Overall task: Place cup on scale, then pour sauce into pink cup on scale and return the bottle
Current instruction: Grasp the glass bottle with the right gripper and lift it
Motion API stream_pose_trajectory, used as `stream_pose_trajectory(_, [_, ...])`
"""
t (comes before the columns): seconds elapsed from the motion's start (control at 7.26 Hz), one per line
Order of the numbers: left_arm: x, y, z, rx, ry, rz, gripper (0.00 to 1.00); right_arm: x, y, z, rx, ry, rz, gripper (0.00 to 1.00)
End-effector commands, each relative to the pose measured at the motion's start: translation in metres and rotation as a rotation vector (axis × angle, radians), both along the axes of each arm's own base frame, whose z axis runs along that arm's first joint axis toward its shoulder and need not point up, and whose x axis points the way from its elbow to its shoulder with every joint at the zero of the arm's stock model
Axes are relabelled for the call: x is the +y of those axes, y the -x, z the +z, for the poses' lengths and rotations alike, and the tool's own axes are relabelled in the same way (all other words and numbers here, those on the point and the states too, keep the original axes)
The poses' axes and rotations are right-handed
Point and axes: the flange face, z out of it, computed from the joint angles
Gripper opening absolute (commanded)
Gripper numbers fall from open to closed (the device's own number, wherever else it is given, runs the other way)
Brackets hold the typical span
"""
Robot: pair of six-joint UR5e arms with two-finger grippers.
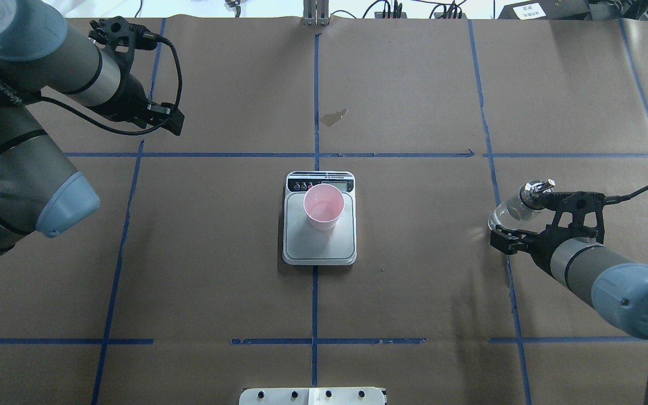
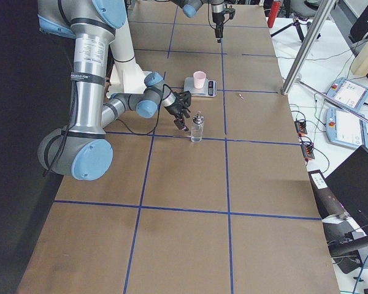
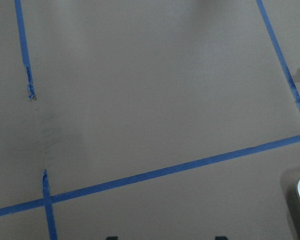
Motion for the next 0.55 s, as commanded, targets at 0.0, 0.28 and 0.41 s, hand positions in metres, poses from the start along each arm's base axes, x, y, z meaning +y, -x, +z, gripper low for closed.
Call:
stream_pose_trajectory(0.0, [-0.0036, 0.0061, 0.0016, -0.003, -0.001, -0.008, 0.72, 0.0027, 0.0056, 0.0385, -0.042, -0.089, 0.058, 1.0])
stream_pose_trajectory(0.28, [-0.0037, 0.0062, 0.0016, -0.004, -0.002, -0.009, 0.72, 0.0083, 0.0042, 0.0415, -0.011, -0.168, 0.12, 1.0])
stream_pose_trajectory(0.41, [-0.0036, 0.0063, 0.0, -0.002, -0.004, -0.009, 0.72, 0.0099, 0.0055, 0.0411, -0.004, -0.188, 0.134, 1.0])
